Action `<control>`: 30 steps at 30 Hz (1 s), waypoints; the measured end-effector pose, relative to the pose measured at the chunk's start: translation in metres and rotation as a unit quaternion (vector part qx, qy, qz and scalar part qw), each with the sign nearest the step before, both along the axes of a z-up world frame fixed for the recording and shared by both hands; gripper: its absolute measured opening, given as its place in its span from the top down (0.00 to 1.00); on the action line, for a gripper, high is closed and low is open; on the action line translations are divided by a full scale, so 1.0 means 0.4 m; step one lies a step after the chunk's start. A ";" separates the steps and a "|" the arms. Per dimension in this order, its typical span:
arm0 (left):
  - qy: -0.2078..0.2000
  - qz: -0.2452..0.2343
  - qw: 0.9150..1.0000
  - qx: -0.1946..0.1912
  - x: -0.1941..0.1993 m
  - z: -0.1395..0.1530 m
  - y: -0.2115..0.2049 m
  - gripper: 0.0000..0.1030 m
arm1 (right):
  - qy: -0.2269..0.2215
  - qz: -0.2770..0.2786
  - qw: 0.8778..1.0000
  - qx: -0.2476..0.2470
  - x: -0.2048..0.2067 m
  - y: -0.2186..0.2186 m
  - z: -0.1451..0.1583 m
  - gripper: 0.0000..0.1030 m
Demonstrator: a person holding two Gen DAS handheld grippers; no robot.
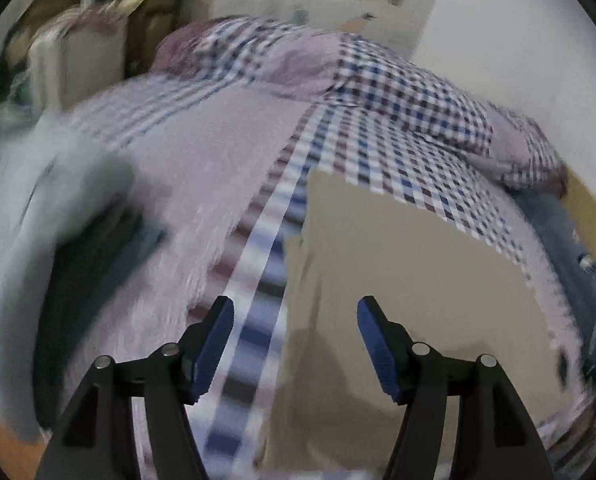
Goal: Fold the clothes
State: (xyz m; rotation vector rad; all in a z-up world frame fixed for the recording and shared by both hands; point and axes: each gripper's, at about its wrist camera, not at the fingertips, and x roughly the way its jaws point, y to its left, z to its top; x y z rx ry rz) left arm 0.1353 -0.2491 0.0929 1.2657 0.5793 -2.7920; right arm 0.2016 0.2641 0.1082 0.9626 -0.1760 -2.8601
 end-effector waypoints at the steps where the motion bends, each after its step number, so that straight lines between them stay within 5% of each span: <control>1: -0.004 0.012 1.000 0.021 0.027 -0.016 -0.013 0.33 | -0.003 0.004 1.000 0.004 0.016 -0.013 -0.008 0.30; 7: -0.028 0.067 0.985 0.156 0.146 -0.112 -0.072 0.32 | 0.016 0.037 0.997 0.063 0.093 -0.102 -0.028 0.28; 16: -0.036 0.080 0.961 0.260 0.151 -0.209 -0.053 0.32 | 0.041 0.064 0.993 0.086 0.191 -0.210 -0.027 0.27; 18: -0.031 0.092 0.955 0.279 0.150 -0.226 -0.067 0.39 | 0.041 0.069 0.992 0.101 0.209 -0.245 -0.036 0.26; 20: -0.030 0.105 0.948 0.300 0.152 -0.245 -0.086 0.96 | 0.036 0.074 0.990 0.116 0.227 -0.277 -0.051 0.26; 23: -0.024 0.106 0.930 0.352 0.161 -0.270 -0.109 0.96 | 0.025 0.089 0.985 0.148 0.250 -0.341 -0.084 0.26; 30: 0.005 0.074 0.920 0.384 0.150 -0.257 -0.116 0.97 | 0.070 0.164 0.952 0.249 0.293 -0.534 -0.121 0.22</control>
